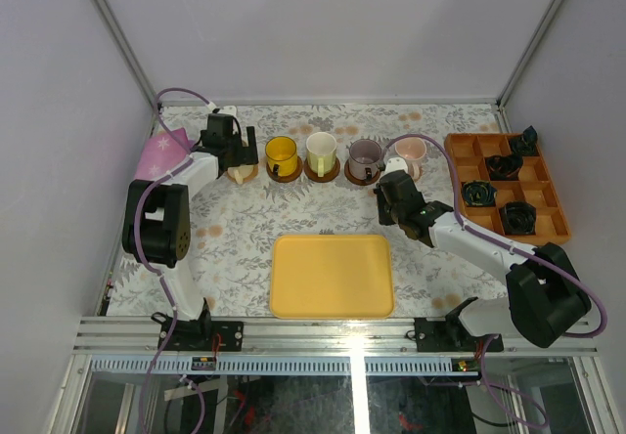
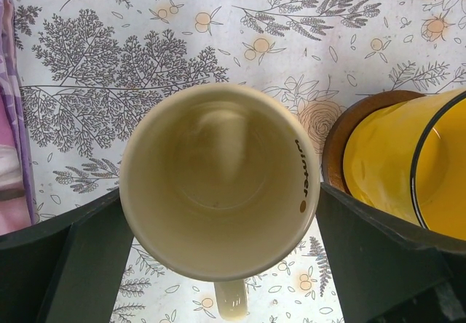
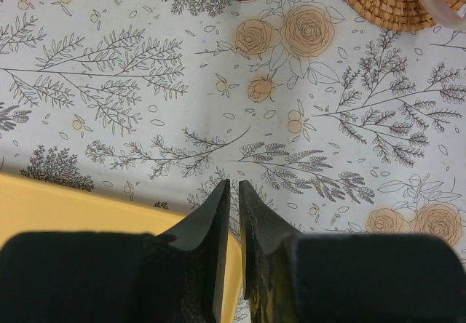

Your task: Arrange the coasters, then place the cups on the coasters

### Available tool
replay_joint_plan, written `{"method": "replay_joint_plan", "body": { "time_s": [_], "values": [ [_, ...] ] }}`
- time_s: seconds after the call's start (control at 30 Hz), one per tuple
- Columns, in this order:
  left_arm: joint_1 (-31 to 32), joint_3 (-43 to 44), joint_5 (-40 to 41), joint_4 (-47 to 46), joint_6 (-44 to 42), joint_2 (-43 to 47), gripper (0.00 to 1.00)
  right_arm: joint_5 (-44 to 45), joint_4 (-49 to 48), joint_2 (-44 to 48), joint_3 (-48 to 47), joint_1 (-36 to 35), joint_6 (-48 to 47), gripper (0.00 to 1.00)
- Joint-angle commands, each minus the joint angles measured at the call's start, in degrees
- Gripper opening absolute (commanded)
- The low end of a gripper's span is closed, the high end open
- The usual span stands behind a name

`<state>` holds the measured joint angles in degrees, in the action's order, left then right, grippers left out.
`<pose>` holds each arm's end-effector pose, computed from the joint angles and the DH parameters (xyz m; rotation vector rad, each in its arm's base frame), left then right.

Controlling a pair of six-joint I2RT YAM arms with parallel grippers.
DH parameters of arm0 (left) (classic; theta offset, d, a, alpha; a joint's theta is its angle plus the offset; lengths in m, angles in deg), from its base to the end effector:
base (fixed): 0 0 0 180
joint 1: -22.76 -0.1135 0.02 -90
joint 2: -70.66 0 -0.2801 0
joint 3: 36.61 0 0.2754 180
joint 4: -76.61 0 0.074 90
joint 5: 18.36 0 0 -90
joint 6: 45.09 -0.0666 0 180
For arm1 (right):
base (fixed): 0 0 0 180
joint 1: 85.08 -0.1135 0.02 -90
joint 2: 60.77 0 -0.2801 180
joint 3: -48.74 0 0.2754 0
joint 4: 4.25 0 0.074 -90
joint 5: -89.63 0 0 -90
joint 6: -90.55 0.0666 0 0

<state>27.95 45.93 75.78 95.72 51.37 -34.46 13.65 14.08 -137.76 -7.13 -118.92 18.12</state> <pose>0.4508 -0.0361 0.1848 -0.0627 2.2953 -0.0219 0.2755 0.1653 0.1991 -0.1882 2.2355 0.2105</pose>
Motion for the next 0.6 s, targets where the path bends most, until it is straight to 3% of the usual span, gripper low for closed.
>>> {"method": "replay_joint_plan", "body": {
  "time_s": [0.0,0.57],
  "values": [
    [-0.2,1.3,-1.6,-0.8,-1.8,-0.5,1.0,1.0,-0.5,0.2,-1.6,0.1,0.5,0.17],
    [-0.2,1.5,-3.1,-0.1,-0.9,-1.5,1.0,1.3,0.0,-0.3,-2.1,0.2,0.3,0.17]
  ]
}}
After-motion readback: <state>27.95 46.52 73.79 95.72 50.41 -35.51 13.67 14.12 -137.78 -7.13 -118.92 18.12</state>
